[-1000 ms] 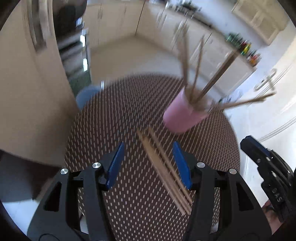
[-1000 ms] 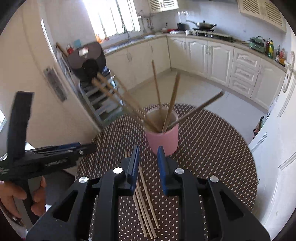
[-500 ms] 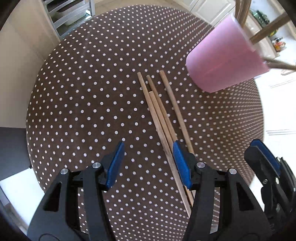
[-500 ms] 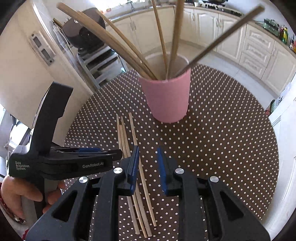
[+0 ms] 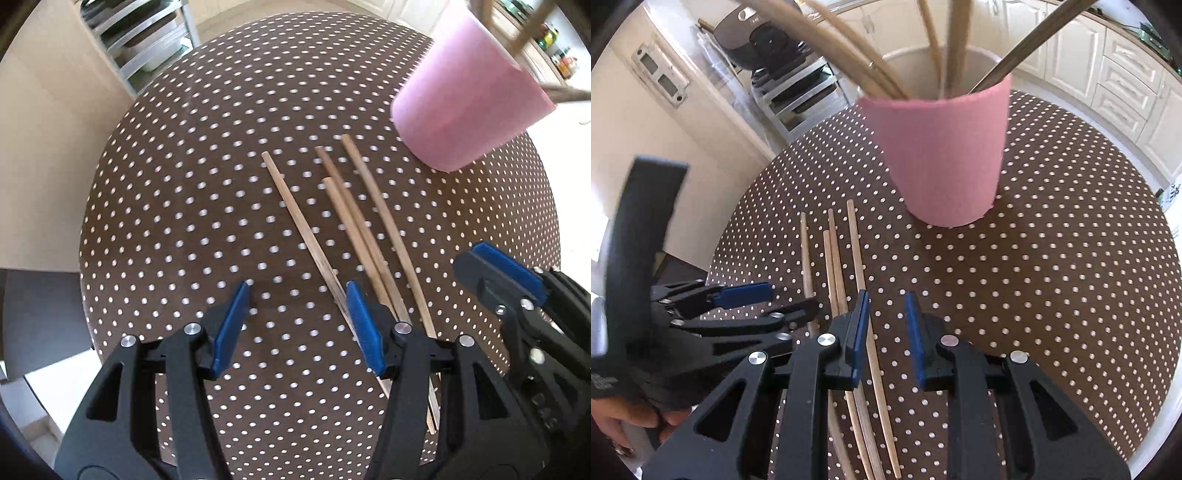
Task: Organize utensils
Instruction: 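Lower the right tool to the loose chopsticks and grasp one stick, then raise the stick with the right tool and insert it into the pink cup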
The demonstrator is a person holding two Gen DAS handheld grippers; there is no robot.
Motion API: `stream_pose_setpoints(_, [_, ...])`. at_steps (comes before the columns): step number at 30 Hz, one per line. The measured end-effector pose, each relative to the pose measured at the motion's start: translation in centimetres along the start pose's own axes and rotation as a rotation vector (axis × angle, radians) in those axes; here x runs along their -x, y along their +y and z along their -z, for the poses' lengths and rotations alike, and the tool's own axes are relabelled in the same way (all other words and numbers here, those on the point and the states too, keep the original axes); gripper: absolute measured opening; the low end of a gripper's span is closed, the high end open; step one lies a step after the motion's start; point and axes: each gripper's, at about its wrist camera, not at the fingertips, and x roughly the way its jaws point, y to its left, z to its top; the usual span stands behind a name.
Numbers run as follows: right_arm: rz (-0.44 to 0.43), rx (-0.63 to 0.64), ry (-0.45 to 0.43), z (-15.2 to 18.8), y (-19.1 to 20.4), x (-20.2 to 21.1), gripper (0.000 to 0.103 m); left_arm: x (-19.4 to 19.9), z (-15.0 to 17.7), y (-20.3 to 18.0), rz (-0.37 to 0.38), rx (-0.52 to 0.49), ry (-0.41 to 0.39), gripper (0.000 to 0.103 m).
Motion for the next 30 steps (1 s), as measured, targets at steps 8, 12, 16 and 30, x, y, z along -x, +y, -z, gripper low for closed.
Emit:
stream_pose_setpoints(8, [-0.007,0.061,0.061,-2.0,1.6,-3.7,0.019,-0.2,-2.1,2.2,0.026,0.088,0.031,0.053])
stream_pose_setpoints(12, [0.008,0.095,0.087,-3.4,2.2,-5.3,0.019,-0.4,-3.4,2.5,0.022,0.112,0.051,0.048])
stream_pose_setpoints(16, [0.036,0.141,0.107,-4.1,3.1,-6.0,0.019,-0.9,-5.0,2.3,-0.02,0.101,0.05,0.042])
stream_pose_setpoints(30, [0.023,0.145,0.133,-5.1,3.5,-7.0,0.005,1.3,-3.3,5.3,0.049,0.104,-0.018,0.006])
